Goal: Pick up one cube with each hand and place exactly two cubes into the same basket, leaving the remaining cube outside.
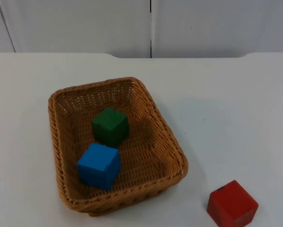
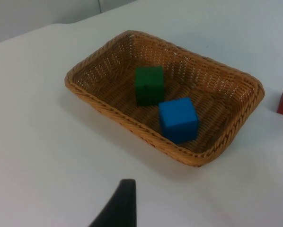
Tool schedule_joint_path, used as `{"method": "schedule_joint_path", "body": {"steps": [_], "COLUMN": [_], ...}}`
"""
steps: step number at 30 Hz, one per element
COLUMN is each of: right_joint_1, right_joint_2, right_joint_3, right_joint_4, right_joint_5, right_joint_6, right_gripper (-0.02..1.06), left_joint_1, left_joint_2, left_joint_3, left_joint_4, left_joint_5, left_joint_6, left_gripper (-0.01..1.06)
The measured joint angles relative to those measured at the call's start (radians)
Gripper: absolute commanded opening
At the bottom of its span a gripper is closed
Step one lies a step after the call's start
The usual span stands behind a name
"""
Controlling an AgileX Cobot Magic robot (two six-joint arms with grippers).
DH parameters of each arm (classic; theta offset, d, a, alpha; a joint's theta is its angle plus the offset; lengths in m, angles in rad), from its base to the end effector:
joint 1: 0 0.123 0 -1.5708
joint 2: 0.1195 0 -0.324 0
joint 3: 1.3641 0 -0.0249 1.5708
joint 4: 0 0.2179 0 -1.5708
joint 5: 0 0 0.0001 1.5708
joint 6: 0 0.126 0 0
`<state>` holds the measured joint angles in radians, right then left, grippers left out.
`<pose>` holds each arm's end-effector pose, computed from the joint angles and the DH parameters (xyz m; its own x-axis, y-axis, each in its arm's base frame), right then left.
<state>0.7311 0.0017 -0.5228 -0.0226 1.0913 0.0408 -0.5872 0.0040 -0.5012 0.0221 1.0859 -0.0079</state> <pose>-0.0322 -0.0323 0.2485 -0.3654 -0.2869 -0.8855 -0.6435 0.7652 0.0176 -0.0345 0.0259 0.2433 -0.3988 0.2683 -0.8769 0.5406 0.8412 0.0115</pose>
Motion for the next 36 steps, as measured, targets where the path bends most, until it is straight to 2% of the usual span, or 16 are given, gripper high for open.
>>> {"method": "schedule_joint_path", "body": {"steps": [5,10,14,15,20,21,26,27,30,36], "right_joint_1": [-0.003,-0.069,-0.181,-0.181,-0.342,-0.342,-0.487,-0.487,-0.566,-0.620], "right_joint_2": [0.000,0.000,0.000,0.000,0.000,0.000,0.000,0.000,0.000,0.000], "right_joint_3": [0.000,0.000,0.000,0.000,0.000,0.000,0.000,0.000,0.000,0.000], "right_joint_4": [0.002,0.002,0.002,0.002,0.002,0.002,0.002,0.002,0.002,0.002], "right_joint_5": [0.000,-0.002,-0.002,-0.002,-0.002,-0.002,-0.002,-0.002,-0.002,-0.002], "right_joint_6": [0.000,0.000,0.000,0.000,0.000,0.000,0.000,0.000,0.000,0.000], "right_gripper": [1.05,1.05,1.05,1.05,1.05,1.05,1.05,1.05,1.05,1.05], "left_joint_1": [0.000,0.000,0.000,0.000,0.000,0.000,0.000,0.000,0.000,0.000], "left_joint_2": [0.000,0.000,0.000,0.000,0.000,0.000,0.000,0.000,0.000,0.000], "left_joint_3": [0.000,0.000,0.000,0.000,0.000,0.000,0.000,0.000,0.000,0.000], "left_joint_4": [0.000,0.002,0.004,0.004,0.004,0.004,0.004,0.004,0.004,0.004], "left_joint_5": [0.000,0.000,0.000,0.000,0.000,0.000,0.000,0.000,0.000,0.000], "left_joint_6": [0.000,0.000,0.000,0.000,0.000,0.000,0.000,0.000,0.000,0.000], "left_gripper": [1.00,1.00,1.00,1.00,1.00,1.00,1.00,1.00,1.00,1.00]}}
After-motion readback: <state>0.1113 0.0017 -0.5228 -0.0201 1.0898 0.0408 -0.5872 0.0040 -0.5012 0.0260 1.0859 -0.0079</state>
